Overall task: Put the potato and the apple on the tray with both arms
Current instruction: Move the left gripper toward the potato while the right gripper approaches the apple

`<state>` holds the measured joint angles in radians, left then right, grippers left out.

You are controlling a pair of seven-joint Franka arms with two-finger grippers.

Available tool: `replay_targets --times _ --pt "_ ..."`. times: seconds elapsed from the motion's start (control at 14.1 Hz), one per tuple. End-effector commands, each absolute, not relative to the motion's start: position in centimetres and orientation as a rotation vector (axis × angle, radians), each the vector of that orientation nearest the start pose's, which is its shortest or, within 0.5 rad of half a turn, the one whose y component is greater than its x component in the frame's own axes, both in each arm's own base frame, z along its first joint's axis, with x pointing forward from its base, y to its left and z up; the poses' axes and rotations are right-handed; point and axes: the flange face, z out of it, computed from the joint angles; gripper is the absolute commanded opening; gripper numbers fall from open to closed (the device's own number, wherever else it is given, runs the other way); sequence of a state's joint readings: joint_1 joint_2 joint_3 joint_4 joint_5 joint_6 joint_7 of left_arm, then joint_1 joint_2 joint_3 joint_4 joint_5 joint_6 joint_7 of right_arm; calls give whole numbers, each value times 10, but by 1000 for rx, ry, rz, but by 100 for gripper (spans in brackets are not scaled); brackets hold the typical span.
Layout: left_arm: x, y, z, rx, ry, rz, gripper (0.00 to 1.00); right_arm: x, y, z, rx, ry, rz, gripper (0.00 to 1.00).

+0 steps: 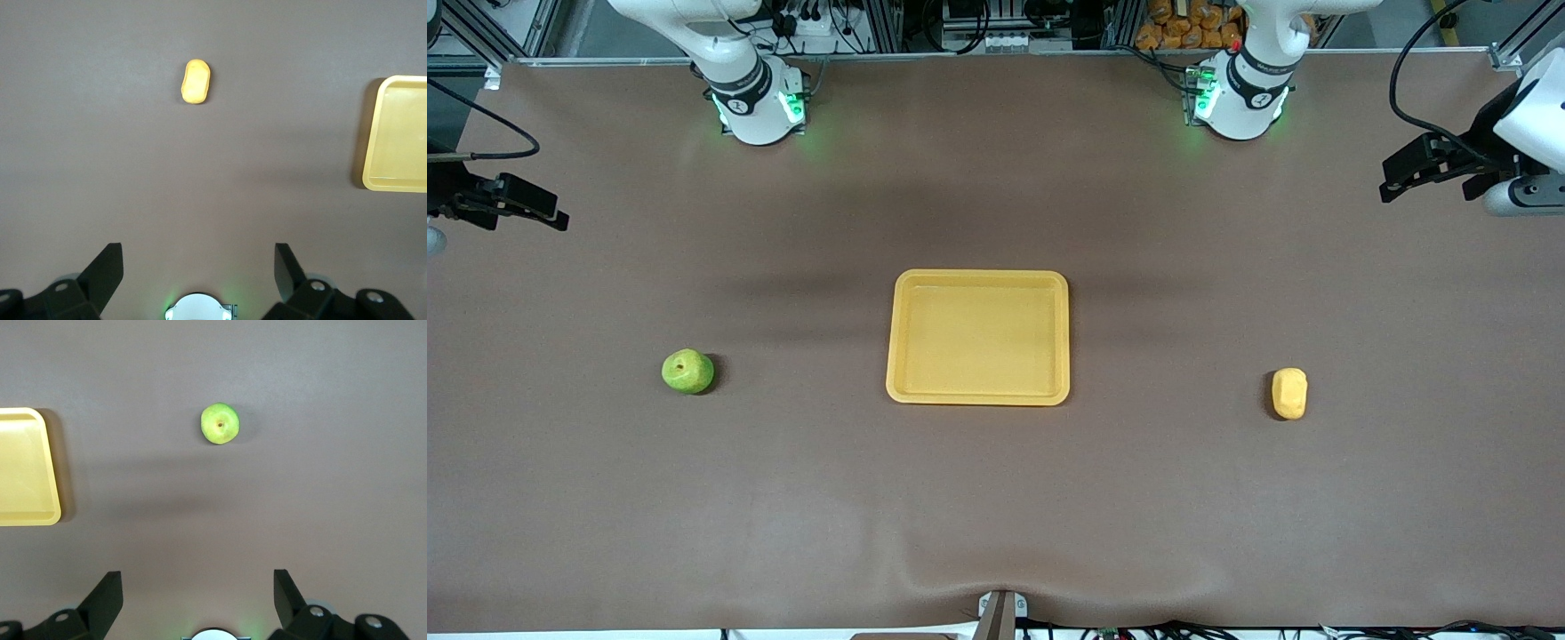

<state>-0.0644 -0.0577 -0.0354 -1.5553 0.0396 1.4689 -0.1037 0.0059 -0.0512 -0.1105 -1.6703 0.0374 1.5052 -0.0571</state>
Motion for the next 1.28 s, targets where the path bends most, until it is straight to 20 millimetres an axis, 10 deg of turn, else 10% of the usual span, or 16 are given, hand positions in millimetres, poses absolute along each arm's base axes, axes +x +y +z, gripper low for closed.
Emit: replay_targets --times 0.0,1.21 --pt "525 -40 659 -3117 -8 50 100 519 -49 604 -3071 83 152 100" --pt "537 -40 623 -3114 -2 145 100 527 -53 571 -3080 92 125 100"
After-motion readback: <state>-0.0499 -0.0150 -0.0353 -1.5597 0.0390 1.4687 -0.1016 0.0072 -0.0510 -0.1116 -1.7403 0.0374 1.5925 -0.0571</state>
